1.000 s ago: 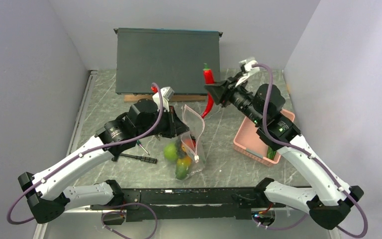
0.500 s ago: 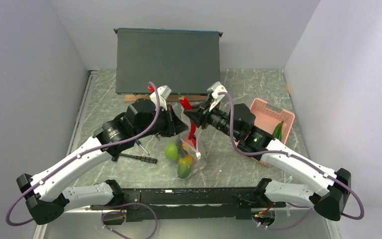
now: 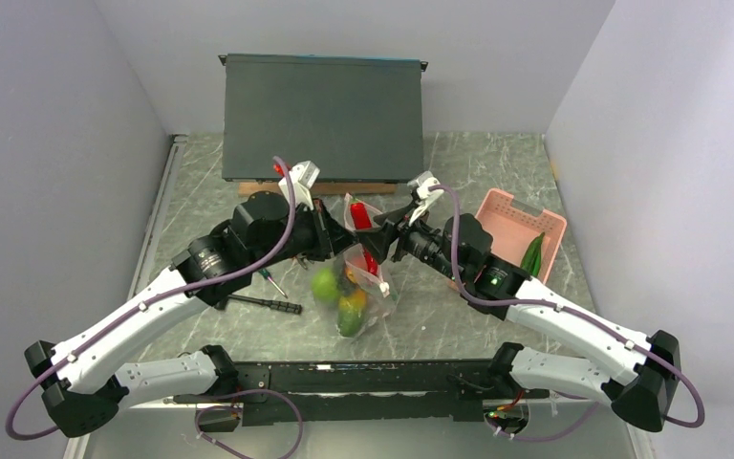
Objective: Place the food in the zip-top bag and seal the zipper
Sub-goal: Place the fake vegetable in the zipper food storage bag.
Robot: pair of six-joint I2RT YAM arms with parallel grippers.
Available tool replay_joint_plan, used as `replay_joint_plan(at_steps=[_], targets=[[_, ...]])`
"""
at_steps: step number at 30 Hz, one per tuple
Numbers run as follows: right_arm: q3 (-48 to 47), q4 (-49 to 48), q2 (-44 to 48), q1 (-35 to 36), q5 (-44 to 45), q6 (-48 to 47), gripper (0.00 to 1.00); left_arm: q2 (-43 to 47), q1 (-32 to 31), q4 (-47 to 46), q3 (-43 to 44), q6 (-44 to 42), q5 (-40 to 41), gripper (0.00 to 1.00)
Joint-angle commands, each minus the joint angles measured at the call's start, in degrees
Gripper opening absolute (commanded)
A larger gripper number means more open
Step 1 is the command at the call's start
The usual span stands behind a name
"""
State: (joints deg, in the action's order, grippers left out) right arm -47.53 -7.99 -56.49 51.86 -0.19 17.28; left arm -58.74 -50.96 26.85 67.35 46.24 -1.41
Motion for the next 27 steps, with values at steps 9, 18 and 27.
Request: replay_joint_plan(at_steps=[9,18,27], targets=[[-9.09,12.51,0.99,0.28,10.65,1.71,0.78,0.95,0.3,-3.73,0.33,-1.44,1.12,0.0],[-12.89,16.13,0.2,0.34,13.43,0.96,0.79,0.2,0.32,-4.11,0.54,-3.71,0.22,0.0],[-14.73,29.83,1.23,-2.65,36.84,11.54,0.8,1.65,0.23,-8.94,-2.51,-9.03,-4.54,0.0]])
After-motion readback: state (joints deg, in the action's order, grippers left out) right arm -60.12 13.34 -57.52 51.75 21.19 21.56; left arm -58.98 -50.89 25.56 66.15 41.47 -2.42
